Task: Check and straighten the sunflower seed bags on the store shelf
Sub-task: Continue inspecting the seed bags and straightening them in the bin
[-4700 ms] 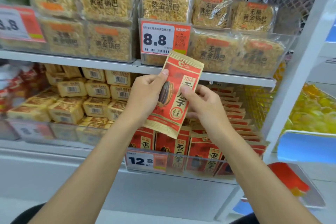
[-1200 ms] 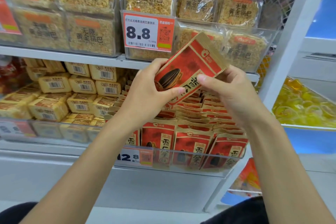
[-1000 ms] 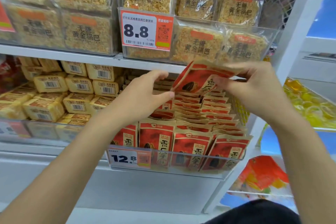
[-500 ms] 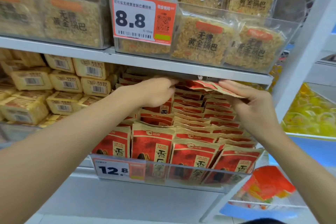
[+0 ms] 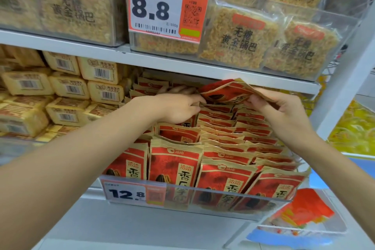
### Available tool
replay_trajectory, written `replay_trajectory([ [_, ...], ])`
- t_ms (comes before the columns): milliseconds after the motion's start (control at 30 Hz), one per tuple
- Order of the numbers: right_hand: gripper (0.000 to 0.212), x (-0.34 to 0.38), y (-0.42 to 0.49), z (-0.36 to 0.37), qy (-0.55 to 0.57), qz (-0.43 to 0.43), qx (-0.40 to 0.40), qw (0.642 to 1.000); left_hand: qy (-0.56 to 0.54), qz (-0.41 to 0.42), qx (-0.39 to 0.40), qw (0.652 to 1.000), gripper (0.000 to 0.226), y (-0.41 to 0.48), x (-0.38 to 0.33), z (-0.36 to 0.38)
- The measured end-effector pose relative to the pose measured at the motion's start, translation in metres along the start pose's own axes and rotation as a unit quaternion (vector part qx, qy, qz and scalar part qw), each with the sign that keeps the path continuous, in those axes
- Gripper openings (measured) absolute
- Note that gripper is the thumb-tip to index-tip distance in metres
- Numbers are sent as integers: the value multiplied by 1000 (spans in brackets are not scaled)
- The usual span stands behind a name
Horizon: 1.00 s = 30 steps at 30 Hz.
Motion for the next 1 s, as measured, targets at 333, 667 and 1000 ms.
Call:
replay_trajectory([
  [333,38,-11,21,6,-204,54,63,975,-15,3,24,1000,44,-3,2,-1],
  [667,43,-27,45,36,-374,23,152,915,-18,-12,28,999,52,-2,3,-3],
  [1000,35,-37,62,56,-381,55,226,895,-29,-46,-13,998,67,-2,7,-5],
])
Point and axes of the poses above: each hand's wrist, its own y-axis towards the middle knuckle, its own z-axis out of the palm, x = y × z, the point moved 6 cm from there along y, towards the middle knuckle, and after that the axes turned 9 degrees about -x, right-handed, at the moved point
